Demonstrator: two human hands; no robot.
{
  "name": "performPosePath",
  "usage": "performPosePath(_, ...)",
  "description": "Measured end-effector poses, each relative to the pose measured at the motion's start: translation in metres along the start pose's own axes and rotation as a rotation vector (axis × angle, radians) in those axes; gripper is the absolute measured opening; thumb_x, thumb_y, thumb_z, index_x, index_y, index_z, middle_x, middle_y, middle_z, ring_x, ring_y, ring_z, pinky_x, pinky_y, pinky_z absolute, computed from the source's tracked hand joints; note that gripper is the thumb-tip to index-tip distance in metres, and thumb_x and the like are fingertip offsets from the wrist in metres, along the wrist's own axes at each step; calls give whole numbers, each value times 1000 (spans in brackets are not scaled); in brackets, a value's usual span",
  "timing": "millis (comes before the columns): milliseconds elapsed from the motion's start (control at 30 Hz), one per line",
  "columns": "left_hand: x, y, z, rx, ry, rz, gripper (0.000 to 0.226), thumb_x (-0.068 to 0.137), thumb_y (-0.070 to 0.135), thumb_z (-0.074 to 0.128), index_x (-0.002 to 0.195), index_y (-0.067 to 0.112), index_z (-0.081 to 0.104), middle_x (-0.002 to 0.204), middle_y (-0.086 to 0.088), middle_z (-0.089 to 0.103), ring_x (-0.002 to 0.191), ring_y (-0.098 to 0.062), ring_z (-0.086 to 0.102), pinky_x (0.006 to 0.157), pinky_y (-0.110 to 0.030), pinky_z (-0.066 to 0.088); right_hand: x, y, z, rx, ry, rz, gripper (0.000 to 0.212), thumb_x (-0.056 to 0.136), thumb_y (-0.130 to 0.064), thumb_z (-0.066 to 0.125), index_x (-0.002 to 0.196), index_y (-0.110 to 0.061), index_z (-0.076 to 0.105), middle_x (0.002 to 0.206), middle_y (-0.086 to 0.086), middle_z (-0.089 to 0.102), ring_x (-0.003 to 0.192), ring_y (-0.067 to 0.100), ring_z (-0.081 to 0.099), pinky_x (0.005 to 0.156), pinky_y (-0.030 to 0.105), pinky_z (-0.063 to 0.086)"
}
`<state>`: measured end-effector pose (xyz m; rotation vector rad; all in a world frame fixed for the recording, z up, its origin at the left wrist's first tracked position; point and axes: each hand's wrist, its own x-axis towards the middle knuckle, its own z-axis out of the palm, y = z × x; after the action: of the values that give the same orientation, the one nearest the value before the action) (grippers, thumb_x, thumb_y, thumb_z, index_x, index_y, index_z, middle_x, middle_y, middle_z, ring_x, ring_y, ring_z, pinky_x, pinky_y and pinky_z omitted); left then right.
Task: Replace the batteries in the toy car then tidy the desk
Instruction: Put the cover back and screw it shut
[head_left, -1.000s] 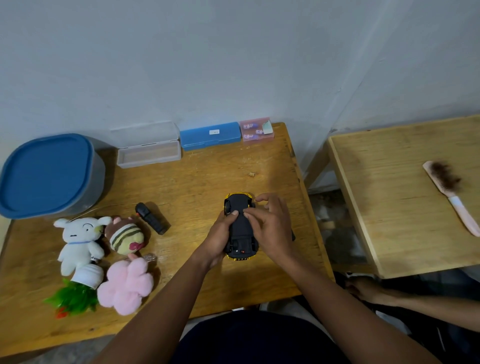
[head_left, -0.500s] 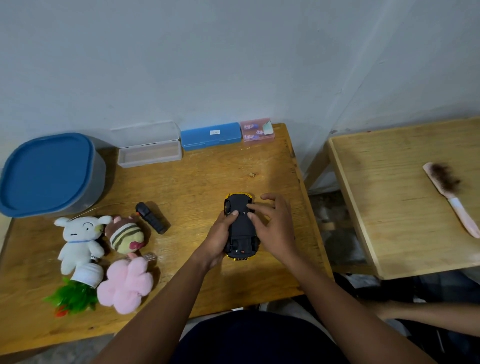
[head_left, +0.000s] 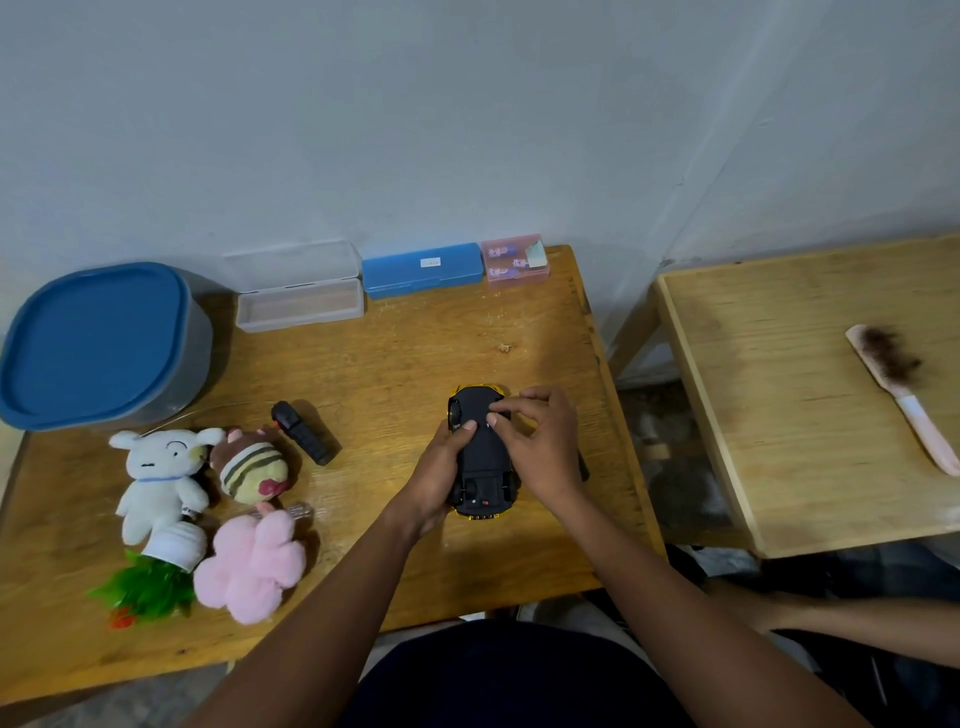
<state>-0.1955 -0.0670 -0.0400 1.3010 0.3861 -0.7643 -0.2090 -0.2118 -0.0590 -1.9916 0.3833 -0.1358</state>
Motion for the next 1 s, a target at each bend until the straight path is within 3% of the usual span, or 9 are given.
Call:
performPosePath(500, 0, -2, 1, 0, 13, 8, 28, 105, 34, 49, 132, 26, 54, 125, -14, 68, 108, -35, 69, 90, -53, 57, 0, 1, -1, -2, -24, -9, 14, 81, -33, 79, 93, -39, 74, 107, -8, 49, 115, 17, 49, 92, 41, 50)
performPosePath(767, 0, -1, 1, -20, 18, -11, 28, 105, 33, 50, 132, 26, 53, 125, -13, 68, 111, -35, 68, 91, -52, 57, -3, 6, -2, -125, 7, -111, 17, 84, -36, 76, 101, -31, 75, 112, -6, 50, 113, 14, 49, 86, 15, 36)
performPosePath(900, 0, -2, 0, -43, 17, -10, 33, 106, 32, 50, 137, 24, 51, 127, -14, 66, 112, -35, 67, 86, -48, 60, -5, 8, 1, -144, 15, -125, 19, 86, -36, 74, 103, -29, 75, 114, -4, 51, 113, 16, 49, 87, 15, 35)
performPosePath(1000, 1, -2, 0, -51, 19, -12, 34, 105, 33, 51, 138, 25, 51, 127, -14, 67, 107, -32, 69, 80, -44, 60, -7, 8, 1, -140, 15, -140, 21, 89, -37, 70, 109, -29, 73, 117, -4, 50, 115, 15, 48, 90, 24, 41)
